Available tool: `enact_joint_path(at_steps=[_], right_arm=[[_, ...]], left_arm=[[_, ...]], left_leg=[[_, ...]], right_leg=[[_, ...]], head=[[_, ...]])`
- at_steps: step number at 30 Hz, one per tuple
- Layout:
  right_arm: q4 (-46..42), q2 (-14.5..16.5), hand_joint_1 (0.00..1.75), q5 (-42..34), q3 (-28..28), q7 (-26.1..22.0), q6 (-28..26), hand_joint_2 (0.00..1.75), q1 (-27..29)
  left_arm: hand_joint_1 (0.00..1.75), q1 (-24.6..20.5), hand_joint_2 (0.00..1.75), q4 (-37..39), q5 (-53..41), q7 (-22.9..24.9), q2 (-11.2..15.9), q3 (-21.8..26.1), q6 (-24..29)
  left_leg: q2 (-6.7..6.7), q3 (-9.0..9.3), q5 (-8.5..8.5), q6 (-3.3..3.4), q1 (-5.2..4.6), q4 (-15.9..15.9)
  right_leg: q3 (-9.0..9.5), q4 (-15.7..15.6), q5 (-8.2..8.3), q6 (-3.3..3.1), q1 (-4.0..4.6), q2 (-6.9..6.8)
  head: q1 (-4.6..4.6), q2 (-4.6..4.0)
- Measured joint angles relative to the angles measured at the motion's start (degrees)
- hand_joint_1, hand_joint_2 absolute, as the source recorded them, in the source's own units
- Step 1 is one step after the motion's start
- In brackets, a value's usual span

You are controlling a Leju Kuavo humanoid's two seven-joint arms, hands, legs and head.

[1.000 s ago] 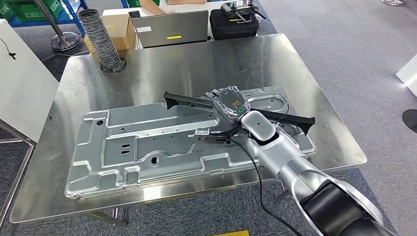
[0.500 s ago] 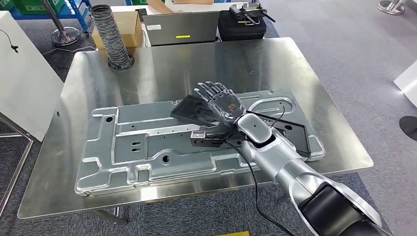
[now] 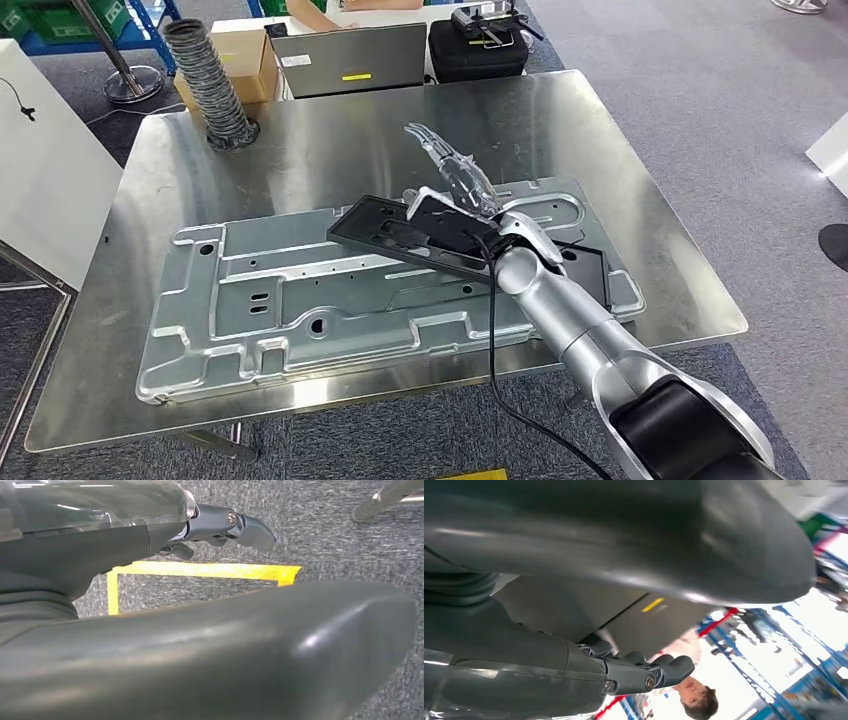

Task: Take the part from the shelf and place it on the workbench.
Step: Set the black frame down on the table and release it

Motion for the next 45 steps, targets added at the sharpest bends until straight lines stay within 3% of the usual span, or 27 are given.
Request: enact_joint_path(at_steps=[2, 3, 5, 7, 9, 11, 12, 13, 14, 16, 18, 21, 23, 26, 27, 28, 29, 32, 34, 36, 38, 41, 42, 43, 44, 45], right_arm=[[-3.78, -0.19, 0.00, -9.21, -3.74, -5.32, -1.86, 0.00, 1.57], [-7.42, -0.44, 0.00, -13.96, -6.41, -8.75, -4.97, 0.00, 3.25], [-17.95, -1.59, 0.00, -19.20, -12.28, -13.94, -13.44, 0.00, 8.48], [-30.74, -3.40, 0.00, -18.85, -17.66, -15.69, -20.81, 0.00, 15.08], [-41.85, -5.12, 0.00, -17.11, -21.99, -15.97, -25.31, 0.00, 21.23], [-50.92, -6.14, 0.00, -14.58, -25.33, -16.01, -28.95, 0.00, 27.33], [-55.21, -6.39, 0.00, -12.92, -26.86, -16.00, -30.56, 0.00, 30.57], [-59.08, -6.51, 0.00, -11.27, -28.26, -16.00, -31.70, 0.00, 33.57], [-62.39, -6.56, 0.00, -9.97, -29.53, -16.00, -32.28, 0.00, 36.02], [-67.58, -6.55, 0.00, -8.66, -31.65, -16.00, -32.55, 0.00, 39.21], [-71.27, -6.55, 0.00, -8.43, -33.19, -15.99, -32.59, 0.00, 41.16], [-74.86, -6.54, 0.00, -8.13, -34.62, -15.96, -32.60, 0.00, 43.41], [-76.61, -6.42, 0.00, -7.61, -35.49, -15.96, -32.59, 0.00, 44.93], [-78.65, -5.96, 0.00, -6.68, -36.86, -15.95, -32.59, 0.00, 48.52], [-79.16, -5.69, 0.00, -6.18, -37.24, -15.95, -32.60, 0.00, 49.88], [-79.64, -5.37, 0.00, -5.65, -37.56, -15.95, -32.60, 0.00, 51.24], [-80.10, -4.99, 0.00, -5.23, -37.82, -15.95, -32.60, 0.00, 52.58], [-81.23, -3.98, 0.00, -4.97, -38.47, -15.93, -32.61, 0.00, 56.47], [-81.81, -3.58, 0.00, -5.02, -38.73, -15.88, -32.61, 0.00, 58.48], [-82.22, -3.34, 0.00, -5.44, -38.86, -15.84, -32.61, 0.00, 60.42], [-82.40, -3.22, 0.00, -6.13, -39.11, -15.82, -32.62, 0.00, 62.28], [-82.12, -3.07, 0.00, -7.17, -39.61, -15.80, -32.66, 0.00, 64.19], [-81.84, -3.02, 0.00, -7.51, -39.80, -15.79, -32.67, 0.00, 64.80], [-81.49, -2.97, 0.00, -7.76, -40.03, -15.78, -32.67, 0.00, 65.38], [-81.11, -2.95, 0.00, -7.91, -40.28, -15.78, -32.64, 0.00, 65.90], [-80.72, -2.87, 0.00, -7.88, -40.54, -15.77, -32.47, 0.00, 66.38]], left_arm=[[0.00, -0.16, 0.00, 0.00, 0.32, -0.29, -0.03, 0.51, -0.08], [0.00, -0.17, 0.00, 0.00, 0.63, -0.59, -0.06, 0.86, -0.11], [0.00, 0.03, 0.00, 0.00, 1.23, -1.19, -0.15, 1.68, -0.14], [0.00, 0.43, 0.00, 0.00, 1.64, -1.50, -0.33, 2.51, -0.13], [0.00, 0.70, 0.00, 0.00, 1.83, -1.68, -0.48, 3.21, -0.10], [0.00, 0.84, 0.00, 0.00, 1.86, -1.95, -0.54, 3.78, -0.08], [0.00, 0.92, 0.00, 0.00, 1.87, -2.10, -0.60, 4.04, -0.10], [0.00, 0.99, 0.00, 0.00, 1.87, -2.25, -0.67, 4.27, -0.13], [0.00, 1.04, 0.00, 0.00, 1.87, -2.36, -0.76, 4.50, -0.15], [0.00, 1.06, 0.00, 0.00, 1.87, -2.46, -1.00, 4.86, -0.16], [0.00, 1.00, 0.00, 0.00, 1.87, -2.54, -1.18, 5.03, -0.17], [0.00, 0.94, 0.00, 0.00, 1.86, -2.59, -1.26, 5.18, -0.17], [0.00, 0.85, 0.00, 0.00, 1.78, -2.52, -1.28, 5.31, -0.16], [0.00, 0.90, 0.00, 0.00, 0.69, -2.01, -1.36, 5.68, -0.20], [0.00, 0.99, 0.00, 0.00, 0.15, -1.87, -1.37, 5.93, -0.24], [0.00, 1.06, 0.00, 0.00, -0.31, -1.80, -1.37, 6.21, -0.26], [0.00, 1.09, 0.00, -0.01, -0.65, -1.76, -1.37, 6.48, -0.28], [0.00, 0.85, 0.00, -0.01, -1.08, -1.62, -1.30, 7.03, -0.28], [0.00, 0.67, 0.00, -0.02, -1.03, -1.45, -1.28, 7.37, -0.25], [0.00, 0.62, 0.00, -0.02, -0.85, -1.38, -1.26, 7.69, -0.17], [0.00, 0.60, 0.00, -0.02, -0.72, -1.46, -1.26, 7.86, -0.09], [0.00, 0.57, 0.00, -0.02, -1.80, -1.95, -1.25, 8.55, 0.10], [0.00, 0.59, 0.00, -0.02, -2.32, -2.09, -1.25, 8.98, 0.12], [0.00, 0.62, 0.00, -0.02, -2.67, -2.18, -1.25, 9.39, 0.08], [0.00, 0.65, 0.00, -0.02, -2.86, -2.21, -1.25, 9.70, 0.00], [0.00, 0.66, 0.00, -0.02, -2.98, -2.24, -1.25, 9.93, -0.11]], left_leg=[[-0.07, 3.44, 2.43, 0.39, -0.02, -6.88], [-0.19, 4.13, 2.61, 0.72, -0.08, -8.31], [-0.57, 4.26, 2.45, 1.57, -0.18, -8.57], [-0.85, 4.42, 2.51, 2.34, -0.06, -8.80], [-0.82, 4.53, 2.52, 2.94, 0.04, -8.99], [-0.67, 4.53, 2.39, 3.24, -0.05, -8.97], [-0.62, 4.55, 2.31, 3.32, -0.12, -8.97], [-0.58, 4.58, 2.24, 3.38, -0.19, -8.95], [-0.54, 4.63, 2.19, 3.40, -0.27, -8.95], [-0.42, 4.79, 2.09, 3.33, -0.48, -8.95], [-0.31, 4.93, 1.95, 2.99, -0.69, -8.97], [-0.17, 5.19, 1.88, 2.10, -0.77, -9.21], [-0.13, 4.67, 0.36, 1.55, -0.83, -7.40], [-0.11, 0.60, -5.58, 0.93, -0.59, 2.52], [-0.11, -0.47, -6.75, 0.77, -0.51, 5.26], [-0.11, -0.62, -6.84, 0.65, -0.45, 6.14], [-0.11, 0.36, -5.83, 0.59, -0.38, 4.76], [-0.16, 6.57, -1.31, 0.96, -0.34, -6.31], [-0.22, 8.10, -0.49, 1.60, -0.54, -9.48], [-0.18, 7.87, 0.04, 2.33, -0.65, -9.52], [0.06, 7.48, 0.83, 3.17, -0.54, -9.83], [0.44, 6.02, 2.04, 3.85, -0.54, -9.93], [0.51, 5.44, 2.41, 3.86, -0.60, -9.87], [0.57, 4.84, 2.76, 3.83, -0.66, -9.78], [0.60, 4.30, 3.11, 3.76, -0.69, -9.67], [0.62, 3.80, 3.47, 3.67, -0.73, -9.57]], right_leg=[[-0.18, 0.51, -0.33, 0.55, 0.22, 0.07], [-0.27, 0.67, -0.44, 0.86, 0.35, 0.00], [-0.18, 0.68, -0.57, 1.44, 0.43, -0.33], [-0.20, 1.56, -1.59, 2.20, 0.26, -0.45], [-2.25, 6.26, -4.62, 2.87, 0.07, -0.31], [-6.00, 13.91, -8.12, 3.19, 0.00, -0.26], [-7.28, 16.44, -8.80, 3.22, -0.01, -0.26], [-7.53, 16.86, -8.38, 3.14, -0.01, -0.27], [-6.57, 14.87, -6.95, 2.95, 0.00, -0.27], [-2.40, 6.65, -3.34, 2.24, 0.16, -0.29], [0.39, 1.14, -1.60, 1.59, 0.51, -0.32], [0.86, 0.03, -1.16, 0.87, 0.55, -0.26], [1.34, -0.80, -0.69, 0.34, 0.16, -0.33], [1.48, -1.04, -0.42, -0.06, 0.08, -0.61], [1.34, -0.90, -0.39, -0.07, 0.09, -0.64], [1.18, -0.73, -0.36, -0.07, 0.09, -0.65], [1.03, -0.53, -0.38, -0.05, 0.07, -0.61], [0.73, 0.14, -0.49, 0.38, 0.11, -0.51], [0.55, 0.43, -0.35, 1.01, 0.25, -0.41], [0.45, 0.45, -0.05, 1.70, 0.21, -0.32], [-0.17, 1.89, -1.67, 2.37, 0.00, -0.27], [-3.46, 11.46, -8.96, 3.24, -0.38, -0.24], [-4.30, 14.72, -10.66, 3.42, -0.48, -0.25], [-4.26, 16.27, -11.24, 3.50, -0.54, -0.25], [-3.04, 15.53, -10.76, 3.47, -0.56, -0.25], [-0.63, 12.46, -9.49, 3.31, -0.55, -0.26]], head=[[-0.04, 0.00], [-0.05, 0.00], [-0.03, 0.00], [0.10, 0.00], [0.38, 0.00], [0.52, 0.00], [0.52, 0.00], [0.53, 0.00], [0.53, 0.00], [0.50, 0.00], [0.49, 0.00], [0.46, 0.00], [0.41, 0.00], [0.33, 0.00], [0.33, 0.00], [0.32, 0.00], [0.31, 0.00], [0.34, 0.00], [0.38, 0.00], [0.37, 0.00], [0.47, 0.00], [0.65, 0.00], [0.64, 0.00], [0.65, 0.00], [0.65, 0.00], [0.65, 0.00]])
